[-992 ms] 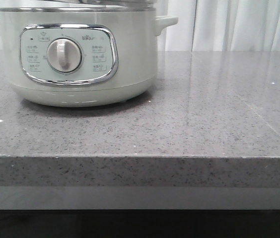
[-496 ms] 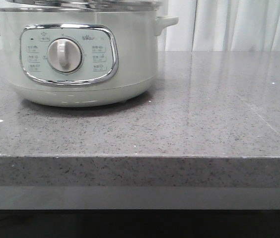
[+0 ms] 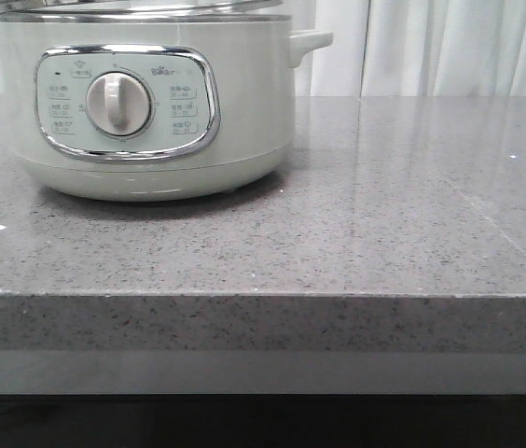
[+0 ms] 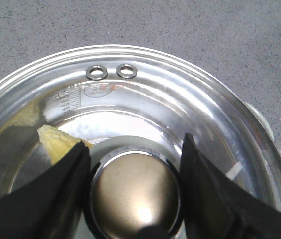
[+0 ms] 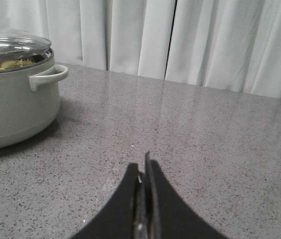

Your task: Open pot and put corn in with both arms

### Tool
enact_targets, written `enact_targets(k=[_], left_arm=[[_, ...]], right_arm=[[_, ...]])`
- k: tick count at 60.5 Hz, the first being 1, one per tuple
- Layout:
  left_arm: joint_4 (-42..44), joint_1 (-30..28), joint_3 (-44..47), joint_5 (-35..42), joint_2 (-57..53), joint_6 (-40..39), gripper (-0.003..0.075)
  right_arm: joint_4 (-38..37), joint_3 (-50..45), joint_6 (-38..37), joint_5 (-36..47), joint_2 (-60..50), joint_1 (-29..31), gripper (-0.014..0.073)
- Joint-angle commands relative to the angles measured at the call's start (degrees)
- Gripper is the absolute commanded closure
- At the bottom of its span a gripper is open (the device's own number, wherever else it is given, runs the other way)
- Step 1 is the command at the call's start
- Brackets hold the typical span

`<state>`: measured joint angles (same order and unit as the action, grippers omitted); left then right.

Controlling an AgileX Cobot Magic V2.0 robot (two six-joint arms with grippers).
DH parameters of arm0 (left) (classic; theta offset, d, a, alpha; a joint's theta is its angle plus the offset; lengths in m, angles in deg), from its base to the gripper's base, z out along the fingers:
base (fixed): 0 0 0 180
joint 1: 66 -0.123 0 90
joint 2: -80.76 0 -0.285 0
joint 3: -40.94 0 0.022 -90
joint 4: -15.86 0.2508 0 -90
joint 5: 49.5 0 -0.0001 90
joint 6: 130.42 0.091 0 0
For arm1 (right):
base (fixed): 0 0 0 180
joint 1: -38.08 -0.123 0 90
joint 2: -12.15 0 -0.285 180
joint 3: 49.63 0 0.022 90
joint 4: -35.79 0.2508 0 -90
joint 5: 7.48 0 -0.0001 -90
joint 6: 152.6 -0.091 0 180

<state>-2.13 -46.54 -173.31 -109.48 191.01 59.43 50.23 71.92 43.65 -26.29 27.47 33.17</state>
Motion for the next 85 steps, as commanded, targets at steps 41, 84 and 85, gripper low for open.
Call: enact_targets(k=[41,84,85], left_arm=[[5.87,4.16,-1.76,2.70,-1.22,2.10,0.0395],[1.11,4.34,-5.48,2.56,-12.31,3.75,0.0639],[1.11,4.34,-5.31,2.56,-12.57,3.75,0.0665]], right_arm=[[0.06,1.26,0.58,4.05,0.54,-0.10,0.0657],[0.06,1.26,0.58,3.91,0.54,-0.10,0.0657],[0.06,1.26,0.58,3.91,0.54,-0.10,0.0657]])
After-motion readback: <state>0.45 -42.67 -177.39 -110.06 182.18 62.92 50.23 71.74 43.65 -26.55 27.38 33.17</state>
